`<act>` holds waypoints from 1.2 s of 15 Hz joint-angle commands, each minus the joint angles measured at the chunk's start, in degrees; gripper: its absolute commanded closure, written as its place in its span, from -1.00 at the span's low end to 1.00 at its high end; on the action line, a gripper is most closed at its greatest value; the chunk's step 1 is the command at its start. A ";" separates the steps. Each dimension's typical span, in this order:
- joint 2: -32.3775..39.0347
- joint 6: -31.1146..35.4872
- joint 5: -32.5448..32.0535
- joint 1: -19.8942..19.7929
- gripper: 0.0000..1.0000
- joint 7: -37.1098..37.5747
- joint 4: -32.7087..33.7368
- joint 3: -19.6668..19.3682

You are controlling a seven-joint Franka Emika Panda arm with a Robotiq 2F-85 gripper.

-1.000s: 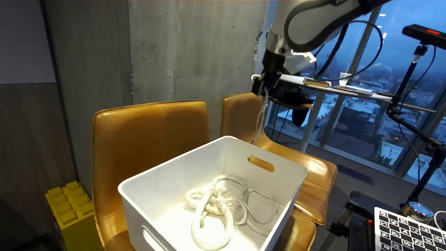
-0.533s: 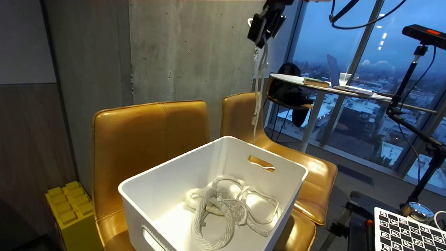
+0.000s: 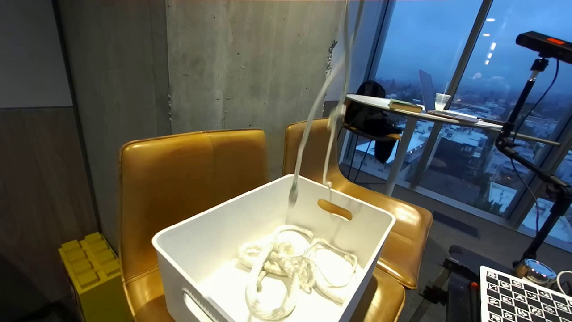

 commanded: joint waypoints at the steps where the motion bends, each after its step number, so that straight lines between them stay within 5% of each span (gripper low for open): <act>1: -0.22 -2.60 -2.50 0.57 1.00 2.70 -0.78 3.07; 5: 0.39 -1.75 -2.42 -0.58 1.00 2.31 -3.67 3.06; 7: -0.19 0.16 -1.56 -2.35 0.46 1.43 -7.66 1.85; 17: 6.16 22.47 4.16 -16.81 -0.97 -1.63 -22.14 -10.08; 18: 7.97 26.42 4.43 -17.89 -1.00 0.16 -22.59 -11.32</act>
